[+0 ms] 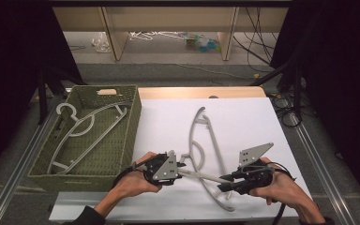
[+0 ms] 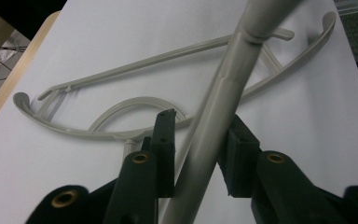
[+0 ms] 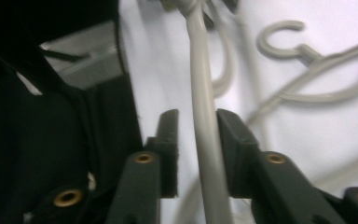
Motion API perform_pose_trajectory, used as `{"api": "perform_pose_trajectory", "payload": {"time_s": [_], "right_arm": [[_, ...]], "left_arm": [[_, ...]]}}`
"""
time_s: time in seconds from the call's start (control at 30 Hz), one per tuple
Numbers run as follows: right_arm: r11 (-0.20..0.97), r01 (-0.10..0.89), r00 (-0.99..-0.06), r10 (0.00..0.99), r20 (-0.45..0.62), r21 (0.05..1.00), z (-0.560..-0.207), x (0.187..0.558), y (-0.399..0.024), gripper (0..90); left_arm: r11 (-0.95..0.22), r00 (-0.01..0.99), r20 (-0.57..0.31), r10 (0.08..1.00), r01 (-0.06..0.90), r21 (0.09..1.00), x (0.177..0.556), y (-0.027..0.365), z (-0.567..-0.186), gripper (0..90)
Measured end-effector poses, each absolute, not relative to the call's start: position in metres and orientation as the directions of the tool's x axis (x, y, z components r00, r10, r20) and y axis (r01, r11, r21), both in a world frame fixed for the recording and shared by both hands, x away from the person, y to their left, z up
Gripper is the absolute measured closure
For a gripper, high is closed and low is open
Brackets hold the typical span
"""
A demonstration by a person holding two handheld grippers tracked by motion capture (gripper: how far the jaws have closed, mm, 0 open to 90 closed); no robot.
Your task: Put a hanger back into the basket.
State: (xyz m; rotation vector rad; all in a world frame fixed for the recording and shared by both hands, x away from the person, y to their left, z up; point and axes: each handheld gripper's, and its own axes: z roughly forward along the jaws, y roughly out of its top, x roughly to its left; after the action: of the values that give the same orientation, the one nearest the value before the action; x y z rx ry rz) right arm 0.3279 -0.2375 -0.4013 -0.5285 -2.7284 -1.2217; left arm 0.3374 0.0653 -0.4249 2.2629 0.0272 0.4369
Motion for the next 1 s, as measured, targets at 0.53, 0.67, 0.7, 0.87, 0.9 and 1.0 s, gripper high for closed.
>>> {"api": "perform_pose_trajectory", "payload": {"time_s": [0.53, 0.67, 0.7, 0.87, 0.9, 1.0], "right_arm": [[0.488, 0.393, -0.805, 0.593, 0.035, 0.779, -0.368, 0.332, -0.254, 32.2], [0.474, 0.394, -0.802, 0.596, 0.042, 0.788, -0.363, 0.326, -0.252, 32.2], [0.477, 0.395, -0.806, 0.590, 0.047, 0.785, -0.364, 0.326, -0.250, 32.1], [0.501, 0.397, -0.830, 0.554, 0.068, 0.769, -0.375, 0.322, -0.238, 31.7], [0.510, 0.402, -0.836, 0.544, 0.077, 0.760, -0.377, 0.321, -0.236, 31.7], [0.520, 0.409, -0.840, 0.536, 0.087, 0.750, -0.386, 0.318, -0.233, 31.6]], "left_arm": [[-0.552, 0.902, -0.031, 0.431, 0.291, 0.781, 0.346, 0.076, -0.406, 78.5], [-0.453, 0.861, -0.133, 0.490, 0.382, 0.805, 0.350, 0.092, -0.396, 78.5], [-0.437, 0.855, -0.148, 0.496, 0.394, 0.809, 0.351, 0.096, -0.393, 78.6], [-0.312, 0.809, -0.244, 0.535, 0.457, 0.833, 0.350, 0.120, -0.376, 78.5], [-0.290, 0.802, -0.255, 0.540, 0.461, 0.839, 0.349, 0.125, -0.372, 78.5], [-0.231, 0.795, -0.290, 0.533, 0.467, 0.854, 0.345, 0.140, -0.359, 78.5]]}}
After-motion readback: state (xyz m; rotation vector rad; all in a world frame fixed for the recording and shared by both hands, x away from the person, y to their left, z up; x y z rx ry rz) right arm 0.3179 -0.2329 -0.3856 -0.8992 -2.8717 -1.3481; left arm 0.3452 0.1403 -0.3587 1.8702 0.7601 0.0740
